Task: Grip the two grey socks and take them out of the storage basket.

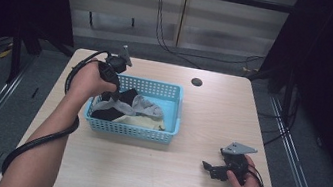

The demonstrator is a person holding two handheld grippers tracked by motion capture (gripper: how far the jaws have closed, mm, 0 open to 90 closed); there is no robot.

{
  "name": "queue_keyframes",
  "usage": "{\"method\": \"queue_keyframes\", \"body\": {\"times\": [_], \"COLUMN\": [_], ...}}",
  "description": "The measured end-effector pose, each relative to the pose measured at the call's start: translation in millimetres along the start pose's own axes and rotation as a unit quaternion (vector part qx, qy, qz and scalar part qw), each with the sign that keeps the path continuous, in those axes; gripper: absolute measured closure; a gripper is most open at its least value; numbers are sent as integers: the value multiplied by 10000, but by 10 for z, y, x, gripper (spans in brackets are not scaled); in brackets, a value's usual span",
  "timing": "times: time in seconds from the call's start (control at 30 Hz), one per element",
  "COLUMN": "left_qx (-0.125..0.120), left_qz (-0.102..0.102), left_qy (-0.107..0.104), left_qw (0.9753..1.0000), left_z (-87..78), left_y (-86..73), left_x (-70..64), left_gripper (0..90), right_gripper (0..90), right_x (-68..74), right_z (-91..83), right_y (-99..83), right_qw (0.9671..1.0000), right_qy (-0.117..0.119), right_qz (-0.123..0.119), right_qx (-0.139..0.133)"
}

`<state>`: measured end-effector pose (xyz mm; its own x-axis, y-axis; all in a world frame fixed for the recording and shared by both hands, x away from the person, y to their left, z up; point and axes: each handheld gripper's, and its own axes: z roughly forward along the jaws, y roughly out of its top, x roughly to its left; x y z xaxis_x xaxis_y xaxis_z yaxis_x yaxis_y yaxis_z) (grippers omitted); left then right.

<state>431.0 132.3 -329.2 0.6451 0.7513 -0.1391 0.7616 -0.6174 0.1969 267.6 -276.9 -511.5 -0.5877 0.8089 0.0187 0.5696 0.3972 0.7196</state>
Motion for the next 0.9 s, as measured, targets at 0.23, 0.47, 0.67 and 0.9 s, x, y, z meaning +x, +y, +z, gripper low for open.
{"method": "queue_keyframes", "body": {"times": [0.23, 0.47, 0.67, 0.9], "left_qx": [-1, -55, -84, -164], "left_qz": [5, 10, 4, -51], "left_qy": [40, 100, 127, 142], "left_qw": [10000, 9999, 9999, 9998], "left_z": [-174, -328, -422, -517], "left_y": [-94, -166, -239, -330], "left_x": [7, 13, 23, 49], "left_gripper": [899, 899, 900, 899], "right_gripper": [109, 109, 109, 109], "right_x": [0, 0, 0, 0], "right_z": [0, 0, -1, 0], "right_y": [0, 0, 0, 0], "right_qw": [10000, 10000, 10000, 10000], "right_qy": [1, 1, 3, 2], "right_qz": [1, -2, 1, 2], "right_qx": [1, -2, 2, 0]}}
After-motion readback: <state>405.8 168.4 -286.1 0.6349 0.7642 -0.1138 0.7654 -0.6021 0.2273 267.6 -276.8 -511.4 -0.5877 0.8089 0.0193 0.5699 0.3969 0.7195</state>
